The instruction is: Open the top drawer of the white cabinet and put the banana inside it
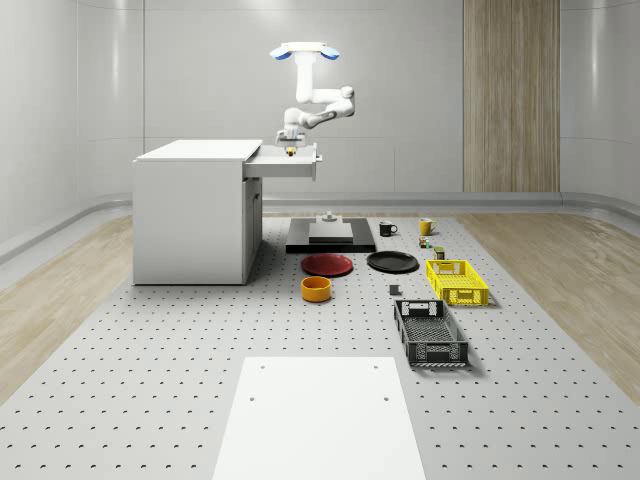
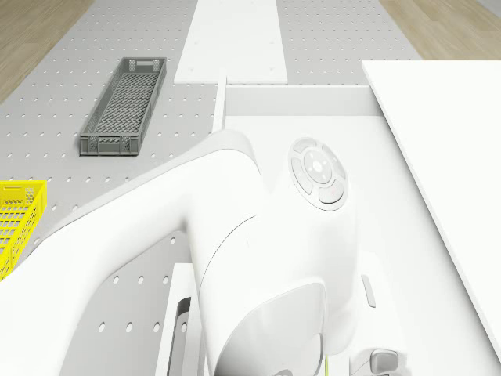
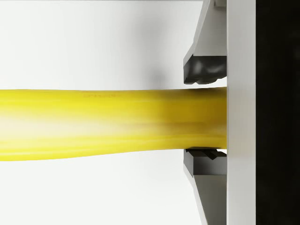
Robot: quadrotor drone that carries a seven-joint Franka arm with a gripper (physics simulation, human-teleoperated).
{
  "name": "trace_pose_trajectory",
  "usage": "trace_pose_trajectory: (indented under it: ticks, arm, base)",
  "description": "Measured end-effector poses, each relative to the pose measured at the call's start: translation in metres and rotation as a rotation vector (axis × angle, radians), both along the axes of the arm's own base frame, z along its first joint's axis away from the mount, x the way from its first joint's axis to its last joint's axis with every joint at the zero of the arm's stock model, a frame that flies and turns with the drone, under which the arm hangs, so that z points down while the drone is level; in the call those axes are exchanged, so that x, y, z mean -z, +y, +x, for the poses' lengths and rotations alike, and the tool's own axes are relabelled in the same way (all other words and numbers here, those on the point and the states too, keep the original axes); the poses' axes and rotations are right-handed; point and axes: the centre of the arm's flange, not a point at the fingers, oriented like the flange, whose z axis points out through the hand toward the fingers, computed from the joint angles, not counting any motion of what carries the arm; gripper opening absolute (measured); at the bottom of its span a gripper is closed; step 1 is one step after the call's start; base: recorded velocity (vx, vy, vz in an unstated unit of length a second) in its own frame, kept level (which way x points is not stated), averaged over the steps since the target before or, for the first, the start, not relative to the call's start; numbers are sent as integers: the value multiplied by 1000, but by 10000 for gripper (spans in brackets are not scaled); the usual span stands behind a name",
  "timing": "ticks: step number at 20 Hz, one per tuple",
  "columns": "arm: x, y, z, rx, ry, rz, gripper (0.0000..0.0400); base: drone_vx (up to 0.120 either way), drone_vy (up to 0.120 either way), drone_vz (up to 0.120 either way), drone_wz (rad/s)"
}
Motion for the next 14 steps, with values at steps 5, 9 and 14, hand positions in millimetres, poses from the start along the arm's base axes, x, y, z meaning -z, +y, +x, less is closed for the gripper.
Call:
trace_pose_trajectory:
  ticks: [5,9,14]
  arm:
    - [-17,0,0,-1,0,1,235]
    - [-17,0,0,-8,1,3,339]
    - [-1,0,0,-12,2,5,383]
  base:
    - [0,0,0,0]
    - [0,0,0,0]
    - [0,0,0,0]
